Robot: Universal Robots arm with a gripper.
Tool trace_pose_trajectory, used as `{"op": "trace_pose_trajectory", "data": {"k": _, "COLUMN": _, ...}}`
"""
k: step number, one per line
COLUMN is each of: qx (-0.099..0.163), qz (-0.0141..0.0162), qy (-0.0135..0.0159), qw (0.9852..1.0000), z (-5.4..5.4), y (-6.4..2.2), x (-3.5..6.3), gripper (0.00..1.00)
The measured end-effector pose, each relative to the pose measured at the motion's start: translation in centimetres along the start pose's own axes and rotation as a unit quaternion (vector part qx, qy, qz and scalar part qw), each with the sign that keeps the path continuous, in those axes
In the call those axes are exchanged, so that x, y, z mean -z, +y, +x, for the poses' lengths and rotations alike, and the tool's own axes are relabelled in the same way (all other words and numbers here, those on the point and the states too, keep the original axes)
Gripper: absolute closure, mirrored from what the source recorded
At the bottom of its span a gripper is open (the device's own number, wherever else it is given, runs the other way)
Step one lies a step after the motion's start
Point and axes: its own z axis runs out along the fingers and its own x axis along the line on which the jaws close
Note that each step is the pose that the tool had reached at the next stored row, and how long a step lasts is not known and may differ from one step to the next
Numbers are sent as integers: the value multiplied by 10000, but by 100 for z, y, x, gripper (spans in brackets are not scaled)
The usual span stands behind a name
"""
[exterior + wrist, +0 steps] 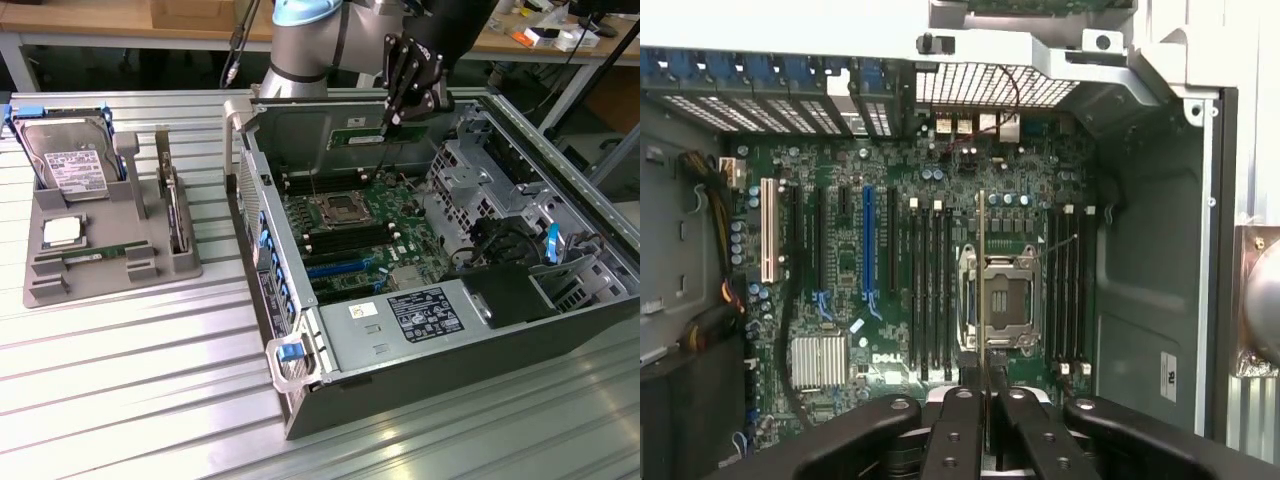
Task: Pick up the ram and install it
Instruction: 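Pick up the ram and move it above insertion slot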
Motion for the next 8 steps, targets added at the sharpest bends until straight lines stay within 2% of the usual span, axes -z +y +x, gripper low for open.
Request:
{"op": "trace_pose_trajectory", "data": {"k": 1, "qx": 0, "qz": 0, "qy": 1, "qw": 10000, "z": 0, "y": -63, "x": 3, "gripper": 88}}
{"op": "trace_pose_trajectory", "data": {"k": 3, "qx": 0, "qz": 0, "qy": 0, "qw": 10000, "z": 1, "y": -112, "x": 5, "gripper": 88}}
{"op": "trace_pose_trajectory", "data": {"k": 7, "qx": 0, "qz": 0, "qy": 0, "qw": 10000, "z": 2, "y": -324, "x": 14, "gripper": 88}}
{"op": "trace_pose_trajectory", "data": {"k": 8, "qx": 0, "qz": 0, "qy": 0, "qw": 10000, "z": 2, "y": -356, "x": 16, "gripper": 88}}
